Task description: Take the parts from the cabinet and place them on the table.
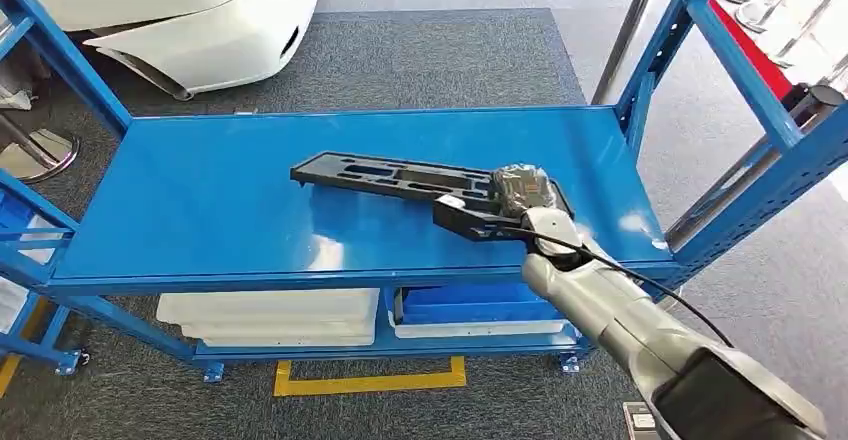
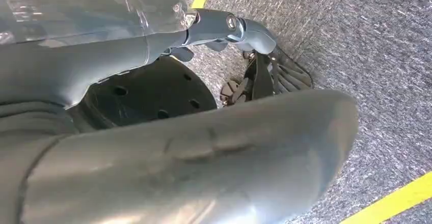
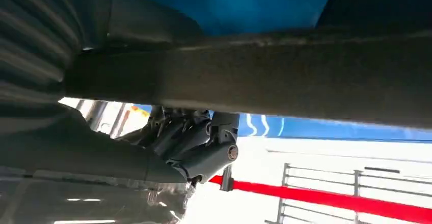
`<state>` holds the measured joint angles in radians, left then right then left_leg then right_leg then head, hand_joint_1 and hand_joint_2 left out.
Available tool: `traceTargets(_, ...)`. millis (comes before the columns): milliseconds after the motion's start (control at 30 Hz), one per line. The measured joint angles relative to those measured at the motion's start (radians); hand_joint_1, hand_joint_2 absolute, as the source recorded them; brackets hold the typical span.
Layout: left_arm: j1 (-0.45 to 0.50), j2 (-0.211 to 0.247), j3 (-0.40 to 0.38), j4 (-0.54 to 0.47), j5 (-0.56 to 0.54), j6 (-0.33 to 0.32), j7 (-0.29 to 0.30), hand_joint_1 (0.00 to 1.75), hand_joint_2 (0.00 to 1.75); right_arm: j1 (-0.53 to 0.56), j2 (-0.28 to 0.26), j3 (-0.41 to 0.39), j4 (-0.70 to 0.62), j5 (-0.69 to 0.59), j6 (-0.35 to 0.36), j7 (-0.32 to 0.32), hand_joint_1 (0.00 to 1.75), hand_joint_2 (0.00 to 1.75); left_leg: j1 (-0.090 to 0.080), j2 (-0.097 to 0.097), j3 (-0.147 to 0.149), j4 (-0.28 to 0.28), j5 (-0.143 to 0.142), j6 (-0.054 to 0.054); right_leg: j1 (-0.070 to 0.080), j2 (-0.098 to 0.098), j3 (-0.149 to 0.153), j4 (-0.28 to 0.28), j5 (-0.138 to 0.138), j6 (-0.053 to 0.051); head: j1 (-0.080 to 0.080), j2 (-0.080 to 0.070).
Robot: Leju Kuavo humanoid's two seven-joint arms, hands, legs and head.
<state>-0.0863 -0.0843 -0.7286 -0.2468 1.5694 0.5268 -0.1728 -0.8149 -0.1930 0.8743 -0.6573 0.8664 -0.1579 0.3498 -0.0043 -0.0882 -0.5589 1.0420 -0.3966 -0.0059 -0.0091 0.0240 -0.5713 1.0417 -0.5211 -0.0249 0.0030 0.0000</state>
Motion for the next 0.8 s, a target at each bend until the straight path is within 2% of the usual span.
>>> traceTargets(200,0.002,0.000,0.010,0.000,0.000,-0.021,-0.017,0.00,0.00,0.026,-0.011,0.000,-0.074,0.074,-0.013,0.058,1.75,1.75,0.000,0.000,-0.001,0.001,0.000,0.000,0.000,0.001,-0.001,0.000,0.000,0.001,0.002,0.000)
traceTargets(267,0.003,0.000,0.024,0.000,-0.001,-0.048,-0.045,0.00,0.00,0.036,-0.021,0.000,-0.153,0.134,0.029,0.097,1.75,1.75,0.000,0.000,-0.002,0.001,0.000,0.000,0.000,0.001,-0.001,0.000,0.001,0.001,0.002,0.000)
traceTargets(333,0.006,0.012,0.049,0.000,0.000,-0.099,-0.114,0.00,0.00,0.039,-0.028,0.000,-0.256,0.193,0.090,0.106,1.75,1.75,0.001,0.000,-0.002,0.001,0.000,0.000,0.000,0.002,-0.002,0.000,0.001,0.001,0.002,0.000)
traceTargets(367,0.006,0.026,0.063,0.002,0.000,-0.125,-0.122,0.00,0.00,0.039,-0.029,0.000,-0.294,0.214,0.111,0.109,1.75,1.75,0.001,0.000,-0.002,0.001,0.000,0.000,0.000,0.002,-0.002,0.000,0.001,0.001,0.002,0.000)
traceTargets(467,0.007,0.050,0.095,0.007,0.000,-0.162,-0.121,0.00,0.00,0.039,-0.030,0.000,-0.411,0.245,0.152,0.122,1.75,1.75,0.002,0.000,-0.002,0.001,0.000,0.000,0.001,0.001,-0.003,0.000,0.000,0.001,0.001,0.000)
traceTargets(667,0.012,0.074,0.151,0.014,0.000,-0.165,-0.121,0.00,0.00,0.041,-0.047,-0.001,-0.559,0.253,0.158,0.123,1.75,1.75,0.002,0.000,-0.002,0.000,0.000,0.000,0.001,0.002,-0.002,0.000,0.000,0.001,-0.001,0.000)
traceTargets(700,0.012,0.074,0.157,0.014,0.000,-0.167,-0.121,0.00,1.75,0.043,-0.050,-0.001,-0.575,0.256,0.157,0.122,1.75,1.75,0.001,0.000,-0.002,0.000,0.000,0.000,0.001,0.002,-0.002,0.000,0.001,0.001,0.000,0.000)
traceTargets(800,0.013,0.075,0.182,0.015,0.000,-0.174,-0.124,0.00,1.75,0.044,-0.060,-0.001,-0.624,0.280,0.159,0.116,1.75,1.75,0.001,0.000,-0.002,0.001,0.000,0.000,0.001,0.002,-0.002,0.000,0.001,0.001,0.002,0.000)
